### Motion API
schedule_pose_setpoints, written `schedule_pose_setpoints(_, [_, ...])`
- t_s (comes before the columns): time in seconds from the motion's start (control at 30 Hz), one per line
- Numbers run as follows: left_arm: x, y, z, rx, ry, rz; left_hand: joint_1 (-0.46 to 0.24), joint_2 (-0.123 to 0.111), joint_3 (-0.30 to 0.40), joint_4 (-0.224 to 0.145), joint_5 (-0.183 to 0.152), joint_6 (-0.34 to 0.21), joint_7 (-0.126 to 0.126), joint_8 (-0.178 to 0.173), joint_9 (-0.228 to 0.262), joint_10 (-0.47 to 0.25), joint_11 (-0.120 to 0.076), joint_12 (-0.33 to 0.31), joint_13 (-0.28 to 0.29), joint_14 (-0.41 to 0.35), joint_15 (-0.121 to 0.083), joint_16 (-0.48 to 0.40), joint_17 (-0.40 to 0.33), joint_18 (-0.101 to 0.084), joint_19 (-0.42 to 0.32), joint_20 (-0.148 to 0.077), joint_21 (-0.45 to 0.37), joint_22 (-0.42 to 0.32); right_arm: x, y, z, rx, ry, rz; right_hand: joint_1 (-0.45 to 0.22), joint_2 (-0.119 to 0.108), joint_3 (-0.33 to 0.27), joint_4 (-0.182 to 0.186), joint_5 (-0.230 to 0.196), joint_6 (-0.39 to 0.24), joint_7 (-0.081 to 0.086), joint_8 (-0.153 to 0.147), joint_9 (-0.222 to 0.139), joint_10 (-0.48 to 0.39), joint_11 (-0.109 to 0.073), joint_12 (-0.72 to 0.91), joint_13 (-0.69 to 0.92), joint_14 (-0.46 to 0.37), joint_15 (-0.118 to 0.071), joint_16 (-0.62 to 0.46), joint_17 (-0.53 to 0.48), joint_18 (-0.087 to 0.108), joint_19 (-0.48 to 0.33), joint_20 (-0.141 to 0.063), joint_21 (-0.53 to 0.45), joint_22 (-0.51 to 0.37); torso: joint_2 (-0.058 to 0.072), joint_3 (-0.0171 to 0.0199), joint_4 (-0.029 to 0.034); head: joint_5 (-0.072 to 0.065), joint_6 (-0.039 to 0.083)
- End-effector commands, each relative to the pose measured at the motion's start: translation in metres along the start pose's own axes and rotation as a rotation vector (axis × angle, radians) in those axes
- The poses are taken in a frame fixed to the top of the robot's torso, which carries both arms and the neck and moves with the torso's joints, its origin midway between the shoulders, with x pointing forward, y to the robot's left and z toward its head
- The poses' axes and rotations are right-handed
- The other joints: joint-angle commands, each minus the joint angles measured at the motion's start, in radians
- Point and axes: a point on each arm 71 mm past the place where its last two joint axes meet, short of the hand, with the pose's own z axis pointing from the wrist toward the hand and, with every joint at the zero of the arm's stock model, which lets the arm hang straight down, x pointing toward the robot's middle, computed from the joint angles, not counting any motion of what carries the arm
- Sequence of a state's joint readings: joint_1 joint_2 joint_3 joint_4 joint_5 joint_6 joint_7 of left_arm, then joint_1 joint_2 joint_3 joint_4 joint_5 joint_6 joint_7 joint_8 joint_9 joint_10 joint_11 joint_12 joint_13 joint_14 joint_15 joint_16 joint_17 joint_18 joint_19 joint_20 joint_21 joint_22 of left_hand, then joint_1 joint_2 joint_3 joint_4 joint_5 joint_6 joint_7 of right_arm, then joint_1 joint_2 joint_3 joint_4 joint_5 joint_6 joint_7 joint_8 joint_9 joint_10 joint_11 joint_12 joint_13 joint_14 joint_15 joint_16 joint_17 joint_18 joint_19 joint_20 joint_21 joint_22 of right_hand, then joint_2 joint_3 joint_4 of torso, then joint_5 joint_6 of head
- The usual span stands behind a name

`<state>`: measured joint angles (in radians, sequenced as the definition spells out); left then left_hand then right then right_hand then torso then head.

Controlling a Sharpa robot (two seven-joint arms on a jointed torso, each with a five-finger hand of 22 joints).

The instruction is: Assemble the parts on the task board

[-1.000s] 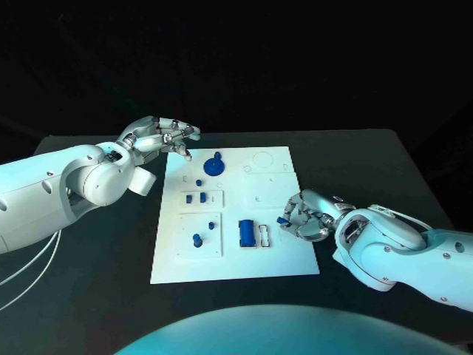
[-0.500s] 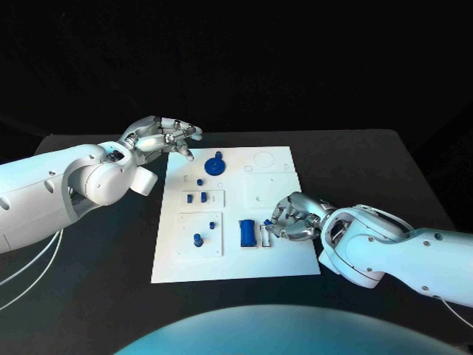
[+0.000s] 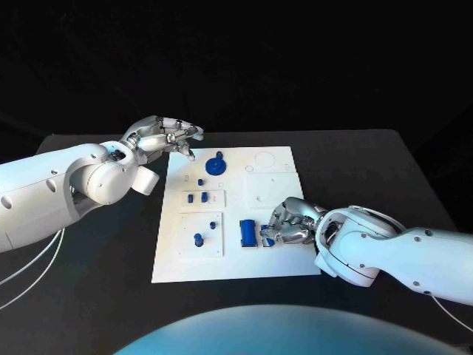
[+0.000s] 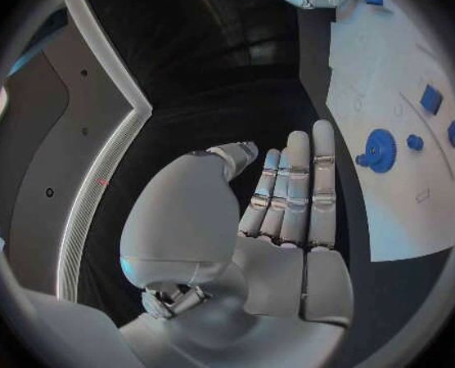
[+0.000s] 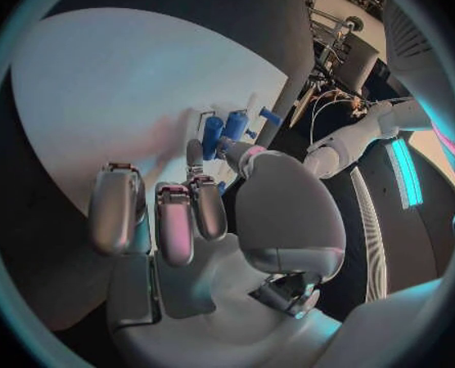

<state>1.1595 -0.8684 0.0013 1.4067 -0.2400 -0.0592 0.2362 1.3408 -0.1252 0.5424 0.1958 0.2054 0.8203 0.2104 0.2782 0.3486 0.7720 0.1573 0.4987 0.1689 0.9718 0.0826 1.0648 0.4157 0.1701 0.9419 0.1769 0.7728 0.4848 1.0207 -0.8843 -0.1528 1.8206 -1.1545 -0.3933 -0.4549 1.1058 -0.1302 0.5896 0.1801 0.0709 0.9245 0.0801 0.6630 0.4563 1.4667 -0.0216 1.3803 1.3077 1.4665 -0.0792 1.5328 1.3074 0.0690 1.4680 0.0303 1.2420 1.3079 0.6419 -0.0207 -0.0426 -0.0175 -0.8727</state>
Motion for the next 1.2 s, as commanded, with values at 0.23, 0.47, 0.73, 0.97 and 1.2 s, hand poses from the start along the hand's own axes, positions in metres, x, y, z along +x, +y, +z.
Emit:
schedule_pose_setpoints(0.23, [0.0021,-0.0009,0.0006,0.003,0.019,0.0,-0.004,0.011,0.006,0.003,0.007,-0.01,0.004,0.004,0.002,-0.009,0.002,0.003,-0.001,-0.006,0.003,0.006,-0.001,0.013,0.006,-0.001,-0.005,-0.001,-0.0007,-0.0025,0.0022,0.022,-0.015,-0.012,-0.012,-0.002,-0.015,-0.001,0.0,0.057,-0.045,0.005,0.005,0.037,-0.014,0.005,0.135,0.089,-0.013,0.004,0.187,-0.012,0.023,-0.01,0.005,0.188,-0.001,-0.0002,-0.0007,0.001,0.0])
schedule_pose_setpoints(0.47, [0.0014,-0.0007,0.0002,0.002,0.018,0.001,-0.004,0.011,0.006,0.003,0.007,-0.01,0.004,0.004,0.002,-0.009,0.002,0.003,-0.001,-0.006,0.003,0.006,-0.001,0.013,0.006,-0.001,-0.005,-0.001,-0.0018,-0.0044,0.0043,0.029,-0.03,-0.03,-0.014,-0.003,-0.017,-0.001,0.0,0.06,-0.047,0.008,0.006,0.038,-0.015,0.008,0.137,0.089,-0.014,0.004,0.187,-0.013,0.024,-0.011,0.01,0.189,0.001,0.0003,0.0006,0.002,0.0])
schedule_pose_setpoints(0.73, [0.0012,-0.0007,0.0,0.002,0.018,0.002,-0.004,0.011,0.006,0.003,0.007,-0.01,0.004,0.004,0.002,-0.009,0.002,0.003,-0.001,-0.006,0.003,0.006,-0.001,0.013,0.006,-0.001,-0.005,-0.001,-0.0015,-0.0059,0.0056,0.035,-0.03,-0.046,-0.014,-0.002,-0.018,-0.001,0.0,0.061,-0.047,0.008,0.007,0.038,-0.016,0.008,0.138,0.089,-0.015,0.004,0.187,-0.013,0.024,-0.011,0.009,0.189,0.0,-0.0004,-0.0004,0.002,0.0])
schedule_pose_setpoints(0.97, [0.0011,-0.0005,0.0003,0.001,0.018,0.002,-0.004,0.011,0.006,0.003,0.007,-0.01,0.004,0.004,0.002,-0.009,0.002,0.003,-0.001,-0.006,0.003,0.006,-0.001,0.013,0.006,-0.001,-0.005,-0.001,0.0023,-0.0038,0.0056,0.028,-0.004,-0.041,-0.019,-0.004,-0.022,0.001,0.0,0.061,-0.048,0.009,0.008,0.039,-0.016,0.009,0.138,0.089,-0.016,0.005,0.188,-0.012,0.023,-0.012,0.006,0.188,-0.001,0.0001,-0.0001,0.003,0.0])
schedule_pose_setpoints(1.2, [0.0008,-0.0003,0.0004,0.0,0.018,0.002,-0.004,0.011,0.006,0.003,0.007,-0.01,0.004,0.004,0.002,-0.009,0.002,0.003,-0.001,-0.006,0.003,0.006,-0.001,0.013,0.006,-0.001,-0.005,-0.001,0.0041,-0.003,0.0044,0.023,0.01,-0.031,-0.044,-0.007,-0.042,0.017,-0.001,0.062,-0.048,0.011,0.01,0.04,-0.017,0.008,0.138,0.089,-0.017,0.005,0.188,-0.012,0.023,-0.015,0.004,0.187,-0.001,-0.0001,-0.0003,0.003,0.0])
